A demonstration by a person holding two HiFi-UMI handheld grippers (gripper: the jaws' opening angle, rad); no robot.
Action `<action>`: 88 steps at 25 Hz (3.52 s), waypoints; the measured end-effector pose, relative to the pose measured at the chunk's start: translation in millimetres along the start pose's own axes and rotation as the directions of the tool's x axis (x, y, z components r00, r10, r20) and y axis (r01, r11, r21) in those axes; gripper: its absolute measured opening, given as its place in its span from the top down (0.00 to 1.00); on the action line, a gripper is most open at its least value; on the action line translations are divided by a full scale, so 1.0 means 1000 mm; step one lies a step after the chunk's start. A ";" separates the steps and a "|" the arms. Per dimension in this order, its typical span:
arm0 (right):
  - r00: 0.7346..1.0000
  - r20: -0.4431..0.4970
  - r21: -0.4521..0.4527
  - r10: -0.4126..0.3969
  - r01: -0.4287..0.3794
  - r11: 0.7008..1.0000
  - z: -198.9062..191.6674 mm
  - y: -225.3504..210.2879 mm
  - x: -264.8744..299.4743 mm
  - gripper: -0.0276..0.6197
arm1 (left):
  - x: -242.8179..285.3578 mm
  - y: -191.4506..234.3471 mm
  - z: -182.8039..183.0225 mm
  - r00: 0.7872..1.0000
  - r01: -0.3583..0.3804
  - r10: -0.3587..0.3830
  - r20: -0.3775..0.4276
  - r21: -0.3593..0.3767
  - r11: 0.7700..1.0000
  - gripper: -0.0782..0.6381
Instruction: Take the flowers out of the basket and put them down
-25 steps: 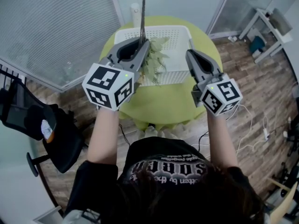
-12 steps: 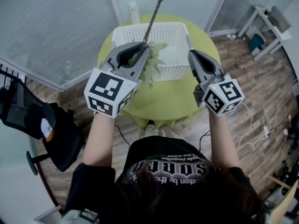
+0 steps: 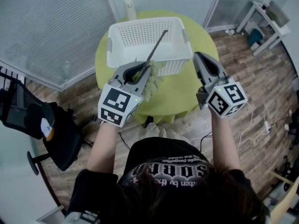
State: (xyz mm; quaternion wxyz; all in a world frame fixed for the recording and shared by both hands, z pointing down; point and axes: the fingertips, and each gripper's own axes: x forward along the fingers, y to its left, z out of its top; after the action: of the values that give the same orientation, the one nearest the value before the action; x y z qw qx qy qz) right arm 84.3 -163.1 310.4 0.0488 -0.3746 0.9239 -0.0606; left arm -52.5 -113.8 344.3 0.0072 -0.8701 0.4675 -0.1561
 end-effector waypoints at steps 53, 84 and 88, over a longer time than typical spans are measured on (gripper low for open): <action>0.991 0.010 0.037 -0.132 0.132 0.991 -0.019 -0.034 -0.041 0.91 | 0.085 -0.062 -0.054 0.973 0.229 -0.222 0.063 -0.154 0.961 0.69; 0.995 -0.021 -0.024 -0.098 0.097 0.995 -0.023 -0.006 -0.002 0.91 | 0.013 0.019 0.028 0.967 -0.103 0.161 0.196 -0.277 0.955 0.89; 0.995 -0.014 -0.050 -0.098 0.097 0.994 -0.020 -0.004 -0.001 0.91 | 0.011 0.026 0.027 0.965 -0.127 0.185 0.186 -0.285 0.950 0.89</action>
State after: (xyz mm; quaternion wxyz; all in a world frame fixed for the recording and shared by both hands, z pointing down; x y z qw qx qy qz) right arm 84.8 -164.0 330.7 0.0290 -0.4199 0.9061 -0.0430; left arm -60.0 -141.0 317.9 -0.0500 -0.8346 0.5486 0.0033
